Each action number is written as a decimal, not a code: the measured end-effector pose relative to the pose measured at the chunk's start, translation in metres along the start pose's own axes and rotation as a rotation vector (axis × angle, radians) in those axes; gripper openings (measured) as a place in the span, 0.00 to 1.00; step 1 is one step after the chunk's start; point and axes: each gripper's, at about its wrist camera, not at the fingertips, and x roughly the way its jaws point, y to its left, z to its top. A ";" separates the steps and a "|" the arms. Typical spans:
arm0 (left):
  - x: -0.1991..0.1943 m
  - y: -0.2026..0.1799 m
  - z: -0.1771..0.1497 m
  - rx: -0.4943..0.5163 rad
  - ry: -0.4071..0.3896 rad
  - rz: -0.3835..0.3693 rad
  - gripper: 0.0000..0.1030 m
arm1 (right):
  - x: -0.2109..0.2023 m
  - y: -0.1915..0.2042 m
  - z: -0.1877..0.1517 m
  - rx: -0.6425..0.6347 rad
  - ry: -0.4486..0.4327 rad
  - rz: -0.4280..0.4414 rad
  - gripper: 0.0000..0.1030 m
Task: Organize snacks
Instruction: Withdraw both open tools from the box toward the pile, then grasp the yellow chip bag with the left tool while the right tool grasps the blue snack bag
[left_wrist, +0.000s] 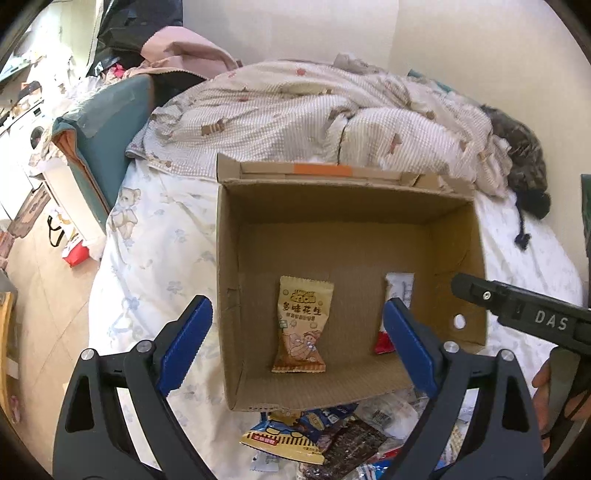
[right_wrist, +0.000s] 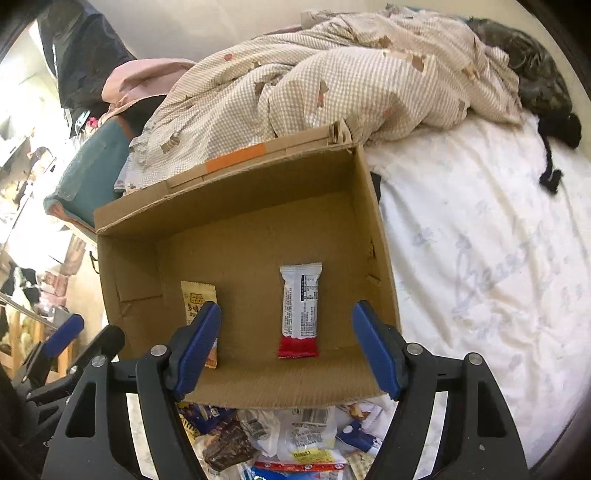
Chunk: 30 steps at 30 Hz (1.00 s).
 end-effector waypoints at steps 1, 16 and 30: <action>-0.006 0.001 -0.001 -0.009 -0.019 -0.012 0.89 | -0.003 0.002 -0.001 0.004 0.002 0.001 0.74; -0.056 0.018 -0.013 0.002 -0.003 -0.009 0.89 | -0.055 0.007 -0.028 0.003 -0.029 0.010 0.85; -0.096 0.022 -0.044 0.061 -0.017 -0.008 0.99 | -0.088 -0.018 -0.084 0.021 -0.027 -0.024 0.85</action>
